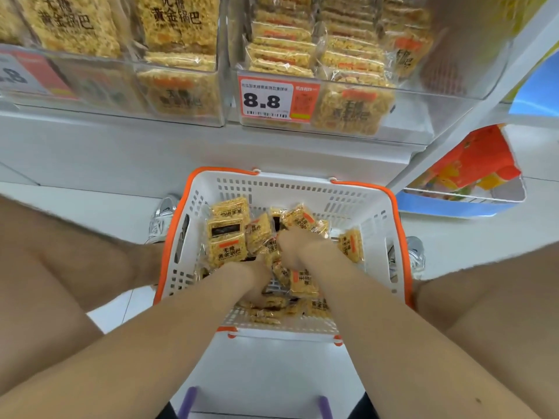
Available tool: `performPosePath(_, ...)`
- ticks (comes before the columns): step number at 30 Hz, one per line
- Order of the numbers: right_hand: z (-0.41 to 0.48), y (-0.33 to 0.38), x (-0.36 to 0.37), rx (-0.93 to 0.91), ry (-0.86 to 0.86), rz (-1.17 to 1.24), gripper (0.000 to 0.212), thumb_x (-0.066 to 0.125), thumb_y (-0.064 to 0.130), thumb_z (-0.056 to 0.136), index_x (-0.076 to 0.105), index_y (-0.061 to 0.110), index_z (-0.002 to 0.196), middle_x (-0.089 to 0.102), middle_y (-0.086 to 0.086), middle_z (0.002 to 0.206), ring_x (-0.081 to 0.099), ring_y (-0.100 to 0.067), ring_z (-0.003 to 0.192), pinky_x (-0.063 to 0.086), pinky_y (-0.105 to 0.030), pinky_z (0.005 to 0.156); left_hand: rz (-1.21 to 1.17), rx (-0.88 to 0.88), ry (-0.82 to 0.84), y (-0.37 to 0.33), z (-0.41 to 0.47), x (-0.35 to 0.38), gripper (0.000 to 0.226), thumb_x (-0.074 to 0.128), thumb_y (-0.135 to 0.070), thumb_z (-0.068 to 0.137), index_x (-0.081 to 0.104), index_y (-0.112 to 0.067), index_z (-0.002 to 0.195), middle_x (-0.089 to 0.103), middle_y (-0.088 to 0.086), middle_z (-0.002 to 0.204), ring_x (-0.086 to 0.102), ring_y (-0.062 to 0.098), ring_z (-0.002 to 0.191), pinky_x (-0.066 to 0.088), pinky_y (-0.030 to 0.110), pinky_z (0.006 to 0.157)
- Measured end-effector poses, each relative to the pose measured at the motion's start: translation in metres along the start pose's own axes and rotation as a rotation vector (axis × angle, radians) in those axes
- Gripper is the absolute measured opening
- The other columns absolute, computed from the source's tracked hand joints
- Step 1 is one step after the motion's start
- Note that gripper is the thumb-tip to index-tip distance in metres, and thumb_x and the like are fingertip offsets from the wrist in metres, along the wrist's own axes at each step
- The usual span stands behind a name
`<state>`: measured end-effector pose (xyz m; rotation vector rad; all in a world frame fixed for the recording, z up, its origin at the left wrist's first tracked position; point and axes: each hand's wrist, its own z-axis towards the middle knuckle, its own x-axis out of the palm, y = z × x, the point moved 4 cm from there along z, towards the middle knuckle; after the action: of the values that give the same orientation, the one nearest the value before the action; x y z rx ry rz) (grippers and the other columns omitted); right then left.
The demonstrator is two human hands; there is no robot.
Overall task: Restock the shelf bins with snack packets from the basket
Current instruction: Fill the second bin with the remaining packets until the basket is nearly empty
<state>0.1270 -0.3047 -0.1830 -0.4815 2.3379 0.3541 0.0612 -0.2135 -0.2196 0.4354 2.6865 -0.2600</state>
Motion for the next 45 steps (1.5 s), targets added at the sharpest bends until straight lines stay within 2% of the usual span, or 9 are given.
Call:
performPosePath(5,0.003,-0.004,-0.004,-0.008,-0.008,0.043,0.012,0.055,0.004,0.097,0.057,0.009,0.086,0.064,-0.009,0.093,0.066,-0.025,0.080,0.061,-0.042,0.079,-0.142,0.014,-0.101,0.015,0.006,-0.008,0.025,0.065,-0.019,0.104,0.072,-0.007,0.124,0.070,0.006,0.120,0.068,0.020,0.090,0.060,0.031,0.079)
performPosePath(8,0.000,-0.009,-0.006,-0.020,-0.007,0.046,0.005,0.056,0.008,0.099,0.061,0.008,0.097,0.064,-0.008,0.103,0.062,-0.025,0.088,0.058,-0.040,0.084,-0.300,0.041,-0.151,0.025,-0.004,-0.017,0.021,0.057,-0.016,0.106,0.073,-0.002,0.110,0.067,0.014,0.106,0.066,0.023,0.083,0.054,0.035,0.079)
performPosePath(12,-0.006,-0.017,-0.006,-0.015,0.044,0.170,0.043,0.065,0.004,0.092,0.063,0.010,0.135,0.065,-0.010,0.126,0.066,-0.029,0.109,0.058,-0.040,0.089,-0.452,0.047,-0.210,0.036,-0.020,-0.029,0.028,0.052,-0.018,0.109,0.070,0.003,0.110,0.062,0.018,0.090,0.061,0.025,0.079,0.046,0.035,0.078)
performPosePath(16,-0.019,-0.017,-0.014,-0.082,0.079,0.363,0.057,0.071,0.009,0.087,0.059,0.019,0.142,0.053,0.008,0.085,0.058,-0.014,0.078,0.047,-0.028,0.064,-0.621,0.055,-0.380,0.048,-0.038,-0.047,0.035,0.044,-0.023,0.112,0.055,-0.018,0.079,0.048,0.000,0.073,0.044,0.017,0.066,0.038,0.033,0.063)
performPosePath(22,-0.053,-0.014,-0.057,-0.159,-0.255,0.467,0.032,0.076,0.041,0.094,0.073,0.019,0.117,0.070,-0.003,0.094,0.066,-0.023,0.089,0.055,-0.041,0.083,-1.050,0.122,-0.833,0.056,-0.086,-0.086,0.024,0.054,-0.021,0.108,0.074,-0.013,0.098,0.073,0.003,0.099,0.067,0.017,0.093,0.052,0.036,0.084)
performPosePath(27,-0.100,-0.023,-0.108,-0.165,-0.505,0.445,0.024,0.072,0.040,0.096,0.072,0.021,0.081,0.062,0.002,0.061,0.058,-0.013,0.060,0.039,-0.032,0.057,-1.223,0.132,-1.125,0.041,-0.134,-0.113,0.033,0.055,-0.035,0.105,0.075,-0.015,0.088,0.068,-0.002,0.079,0.059,0.016,0.075,0.042,0.034,0.072)
performPosePath(30,-0.130,-0.023,-0.136,-0.219,-0.613,0.394,0.026,0.069,0.039,0.098,0.067,0.022,0.079,0.059,0.002,0.060,0.051,-0.010,0.059,0.034,-0.034,0.058,-1.192,0.193,-1.248,0.026,-0.167,-0.134,0.021,0.051,-0.024,0.104,0.069,-0.019,0.093,0.070,-0.001,0.095,0.061,0.014,0.090,0.044,0.034,0.076)
performPosePath(36,-0.183,-0.021,-0.194,-0.247,-1.012,0.321,0.030,0.044,0.048,0.097,0.066,0.027,0.095,0.068,0.002,0.076,0.061,-0.026,0.075,0.049,-0.042,0.066,-0.946,0.384,-1.456,0.003,-0.232,-0.191,0.017,0.046,-0.012,0.104,0.062,-0.017,0.107,0.066,0.001,0.092,0.060,0.010,0.083,0.045,0.025,0.071)
performPosePath(45,-0.198,-0.058,-0.272,0.037,-1.185,-0.030,0.026,0.044,0.036,0.108,0.050,0.018,0.125,0.070,-0.008,0.112,0.053,-0.039,0.107,0.035,-0.048,0.083,-0.539,0.249,-1.428,-0.003,-0.261,-0.270,0.052,0.039,-0.031,0.112,0.033,-0.006,0.157,0.049,0.012,0.152,0.046,0.026,0.141,0.034,0.028,0.106)
